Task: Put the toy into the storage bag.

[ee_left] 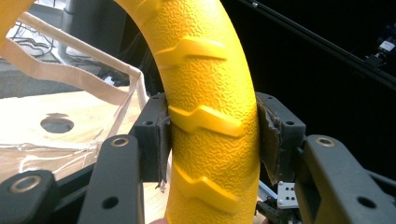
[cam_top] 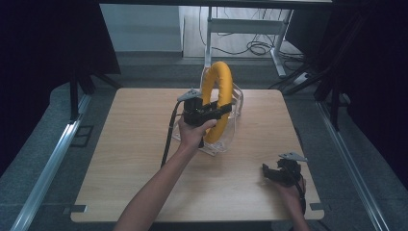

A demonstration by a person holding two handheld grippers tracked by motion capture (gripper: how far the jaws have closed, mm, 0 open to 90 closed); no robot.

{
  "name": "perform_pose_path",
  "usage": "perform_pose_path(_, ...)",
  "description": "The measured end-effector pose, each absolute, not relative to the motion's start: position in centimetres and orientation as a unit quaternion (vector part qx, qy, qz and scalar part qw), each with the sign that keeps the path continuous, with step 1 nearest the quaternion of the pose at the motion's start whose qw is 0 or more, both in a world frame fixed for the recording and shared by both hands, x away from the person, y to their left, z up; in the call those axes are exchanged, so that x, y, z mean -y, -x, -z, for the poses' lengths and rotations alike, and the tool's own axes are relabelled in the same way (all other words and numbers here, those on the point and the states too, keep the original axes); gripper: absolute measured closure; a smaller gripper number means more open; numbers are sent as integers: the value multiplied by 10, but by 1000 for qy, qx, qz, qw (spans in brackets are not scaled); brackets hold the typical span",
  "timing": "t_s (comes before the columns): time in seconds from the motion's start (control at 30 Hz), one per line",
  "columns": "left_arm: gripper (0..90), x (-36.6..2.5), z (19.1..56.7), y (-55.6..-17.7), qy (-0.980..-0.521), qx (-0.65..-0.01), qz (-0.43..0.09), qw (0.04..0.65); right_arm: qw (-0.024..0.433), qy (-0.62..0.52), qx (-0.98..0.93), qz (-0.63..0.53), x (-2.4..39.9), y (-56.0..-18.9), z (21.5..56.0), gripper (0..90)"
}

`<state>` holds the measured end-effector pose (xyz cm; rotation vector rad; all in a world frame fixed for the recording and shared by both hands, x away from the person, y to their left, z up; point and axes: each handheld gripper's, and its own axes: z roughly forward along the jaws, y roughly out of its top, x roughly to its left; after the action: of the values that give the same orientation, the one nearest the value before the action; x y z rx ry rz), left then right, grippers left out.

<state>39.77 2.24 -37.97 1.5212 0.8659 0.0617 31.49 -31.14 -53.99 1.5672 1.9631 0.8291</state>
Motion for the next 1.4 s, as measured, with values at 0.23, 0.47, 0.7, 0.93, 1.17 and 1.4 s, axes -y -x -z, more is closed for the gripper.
perform_pose_path(0.23,503,-23,393,-398,-669,-393,-28,630,246,-574,-719,-304,311,-315,540,134)
perform_pose_path(0.47,486,-25,394,-397,-672,-396,-38,625,246,-574,-719,-304,311,-315,540,135)
perform_pose_path(0.7,387,-24,390,-397,-676,-408,-50,612,246,-574,-719,-304,311,-315,540,135)
perform_pose_path(0.93,313,-30,386,-393,-673,-410,-54,614,245,-575,-719,-304,311,-315,540,135)
perform_pose_path(1.17,309,-44,383,-383,-675,-399,-56,618,246,-574,-720,-304,311,-315,540,135)
perform_pose_path(1.4,314,-59,384,-370,-684,-385,-63,616,246,-574,-720,-304,311,-315,540,135)
